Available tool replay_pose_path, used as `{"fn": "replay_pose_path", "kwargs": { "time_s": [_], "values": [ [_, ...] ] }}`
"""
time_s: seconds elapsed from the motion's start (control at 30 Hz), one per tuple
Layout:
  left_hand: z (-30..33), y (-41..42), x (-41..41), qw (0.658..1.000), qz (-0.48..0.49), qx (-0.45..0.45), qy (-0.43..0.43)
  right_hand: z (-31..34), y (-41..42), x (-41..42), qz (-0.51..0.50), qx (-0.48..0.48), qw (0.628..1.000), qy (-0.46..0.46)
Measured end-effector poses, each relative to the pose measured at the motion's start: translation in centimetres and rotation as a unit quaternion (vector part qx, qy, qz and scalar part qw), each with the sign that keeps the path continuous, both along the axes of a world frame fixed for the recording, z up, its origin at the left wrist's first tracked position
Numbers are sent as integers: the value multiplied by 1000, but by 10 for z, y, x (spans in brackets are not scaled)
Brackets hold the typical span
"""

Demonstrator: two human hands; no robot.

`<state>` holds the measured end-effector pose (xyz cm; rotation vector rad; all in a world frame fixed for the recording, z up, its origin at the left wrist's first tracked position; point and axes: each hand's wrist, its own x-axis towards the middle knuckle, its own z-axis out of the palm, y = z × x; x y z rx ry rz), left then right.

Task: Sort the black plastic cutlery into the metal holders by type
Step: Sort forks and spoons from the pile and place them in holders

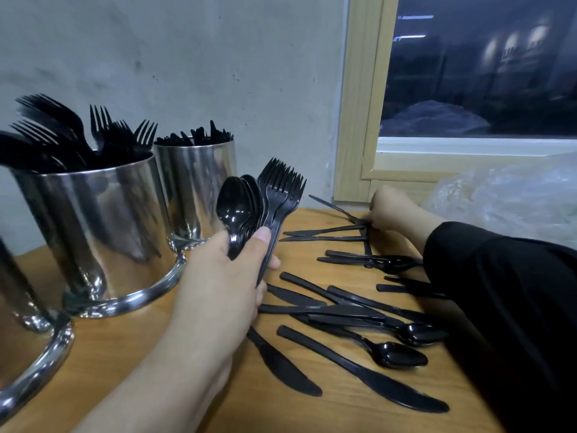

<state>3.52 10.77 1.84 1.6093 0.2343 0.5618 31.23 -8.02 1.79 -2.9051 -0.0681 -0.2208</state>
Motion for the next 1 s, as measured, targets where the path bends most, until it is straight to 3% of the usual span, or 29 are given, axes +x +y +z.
{"fn": "replay_pose_path", "kwargs": {
  "time_s": [0.3, 0.53, 0.7, 0.87, 0.93, 1.0],
  "values": [
    [0, 0, -4, 1000, 10, -3, -12, 1, 10, -17, 11, 62, 997, 50],
    [-5, 6, 2, 999, 17, 26, -23, -1, 13, -15, 6, 39, 998, 48],
    [-3, 7, 3, 999, 35, 32, -25, 7, 9, -15, 21, 135, 989, -55],
    [11, 11, -1, 992, 105, 40, -52, 70, 9, -69, 162, 214, 940, -212],
    [15, 14, -2, 987, 138, 42, -66, 99, 8, -107, 241, 198, 926, -213],
    [18, 17, -3, 984, 156, 58, -69, 121, 9, -145, 307, 184, 920, -158]
  ]
}}
